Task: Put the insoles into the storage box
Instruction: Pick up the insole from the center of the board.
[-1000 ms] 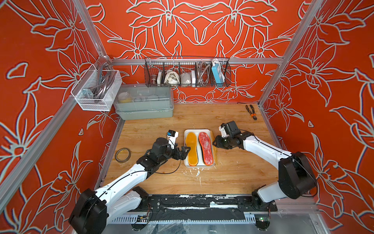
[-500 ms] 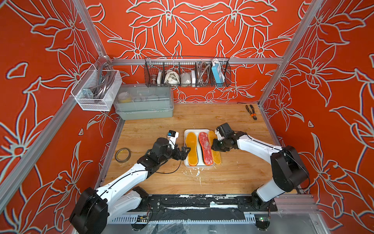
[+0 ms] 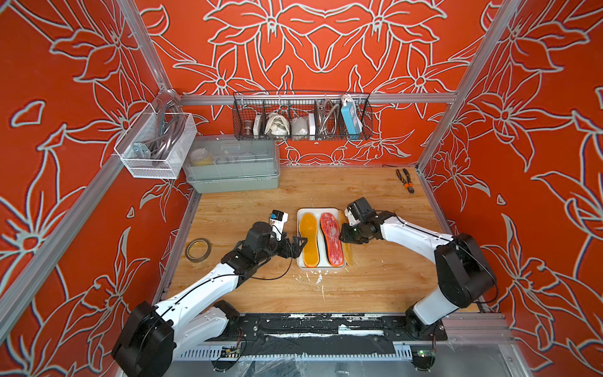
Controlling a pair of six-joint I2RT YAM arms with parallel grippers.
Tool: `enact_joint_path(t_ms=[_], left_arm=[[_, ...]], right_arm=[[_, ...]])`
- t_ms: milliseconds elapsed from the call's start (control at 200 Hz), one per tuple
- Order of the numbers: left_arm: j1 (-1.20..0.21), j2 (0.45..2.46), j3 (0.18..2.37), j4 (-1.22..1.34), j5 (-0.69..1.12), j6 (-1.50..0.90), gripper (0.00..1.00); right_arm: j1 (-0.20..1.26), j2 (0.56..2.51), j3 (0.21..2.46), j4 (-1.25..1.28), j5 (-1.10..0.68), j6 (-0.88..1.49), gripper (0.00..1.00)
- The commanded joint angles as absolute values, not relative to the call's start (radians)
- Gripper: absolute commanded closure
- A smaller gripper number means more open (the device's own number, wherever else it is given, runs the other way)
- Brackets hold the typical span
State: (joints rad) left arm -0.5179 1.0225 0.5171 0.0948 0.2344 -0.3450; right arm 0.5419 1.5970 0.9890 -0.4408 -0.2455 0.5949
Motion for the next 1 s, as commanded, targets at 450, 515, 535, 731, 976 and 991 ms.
enact_joint_path(t_ms=[450, 515, 535, 731, 976, 991], left_arm=[[-0.518, 1.012, 0.502, 0.1, 0.237, -0.336, 0.01], [-0.517, 1.013, 0.498, 0.104, 0.238, -0.339, 0.01], [-0.517, 1.014, 0.497, 0.105, 0.239, -0.34, 0.01], [-0.516, 1.011, 0.494, 0.11, 0.238, -0.343, 0.01], [-0.517, 0.999, 0.494, 0.104, 0.234, -0.345, 0.01], [-0.516, 0.998, 0.494, 0.104, 0.233, -0.344, 0.01]], right_arm=[[0.569, 1.621, 1.049, -0.502, -0.179, 0.602, 0.89], [0.571, 1.623, 1.052, -0.507, -0.175, 0.601, 0.92], [0.573, 1.622, 1.051, -0.506, -0.173, 0.601, 0.92], [0.579, 1.609, 1.058, -0.521, -0.166, 0.604, 1.0], [0.589, 1.57, 1.069, -0.553, -0.154, 0.615, 1.0], [0.591, 1.566, 1.069, -0.555, -0.151, 0.617, 1.0]])
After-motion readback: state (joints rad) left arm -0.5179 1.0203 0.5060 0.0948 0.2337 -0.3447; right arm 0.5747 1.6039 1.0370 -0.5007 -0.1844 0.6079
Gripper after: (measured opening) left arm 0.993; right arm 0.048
